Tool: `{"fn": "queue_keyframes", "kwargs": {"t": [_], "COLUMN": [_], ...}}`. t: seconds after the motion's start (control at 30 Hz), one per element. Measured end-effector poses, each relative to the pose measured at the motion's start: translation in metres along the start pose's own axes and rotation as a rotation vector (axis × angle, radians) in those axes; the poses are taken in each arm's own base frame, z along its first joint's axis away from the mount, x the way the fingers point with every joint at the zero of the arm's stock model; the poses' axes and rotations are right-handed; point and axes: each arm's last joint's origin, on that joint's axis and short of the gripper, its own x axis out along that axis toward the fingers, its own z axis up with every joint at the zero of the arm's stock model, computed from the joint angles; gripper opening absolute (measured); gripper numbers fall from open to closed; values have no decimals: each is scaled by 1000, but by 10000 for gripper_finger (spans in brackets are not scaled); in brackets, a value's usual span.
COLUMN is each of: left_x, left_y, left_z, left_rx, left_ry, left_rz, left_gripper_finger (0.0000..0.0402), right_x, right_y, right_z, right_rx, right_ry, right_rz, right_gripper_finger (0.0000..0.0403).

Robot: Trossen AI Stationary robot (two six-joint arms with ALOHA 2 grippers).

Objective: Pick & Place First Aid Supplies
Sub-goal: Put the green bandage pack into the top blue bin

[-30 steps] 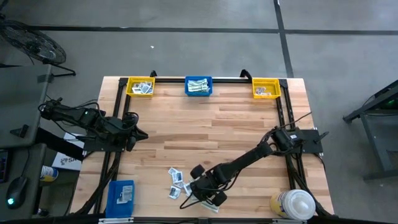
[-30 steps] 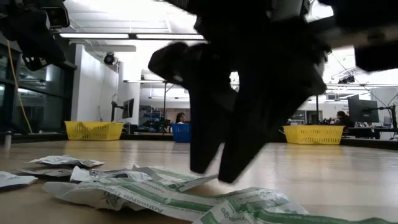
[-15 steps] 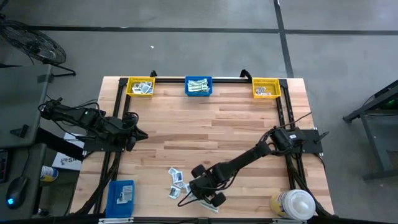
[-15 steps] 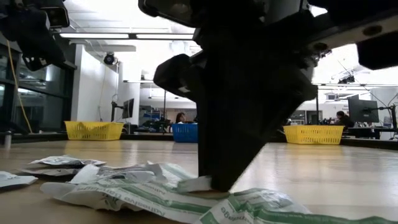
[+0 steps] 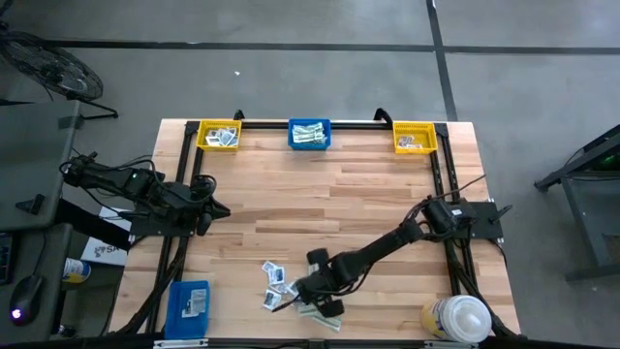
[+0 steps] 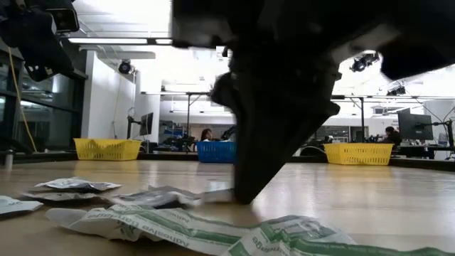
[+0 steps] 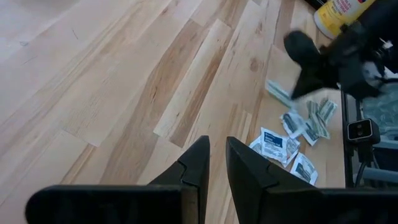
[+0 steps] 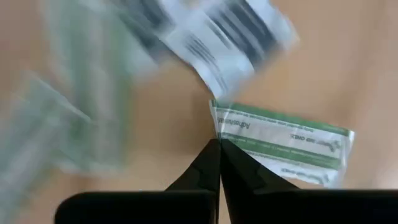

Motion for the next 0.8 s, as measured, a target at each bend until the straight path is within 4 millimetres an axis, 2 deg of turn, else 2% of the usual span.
{"fn": "queue_keyframes", "kwargs": {"t": [0.2,0.33,0.43,0.57,0.8], "left_x": [0,0,0,0,-1], "left_y": [0,-1,-1,-1,2], "left_z": [0,1,2,5,7], "left_rx": [0,-2,-6,-12,-67], "left_ry": [1,-4,-22,-86,-187], "left_rz": [-2,-7,-11,32,131], "left_gripper_finger": [53,53,53,53,53], "right_x": [-33,-49,-62,-65,-76], "right_y": [-13,-36,-68,-119,-222], "right_z": [-3,-2,0,-1,-11], "right_rx": [99,137,186,270,649], "right_ry": [20,29,14,8,-104], "right_rz": [-99,-147,-211,-257,-341], "right_gripper_finger": [1,0,0,0,0]}}
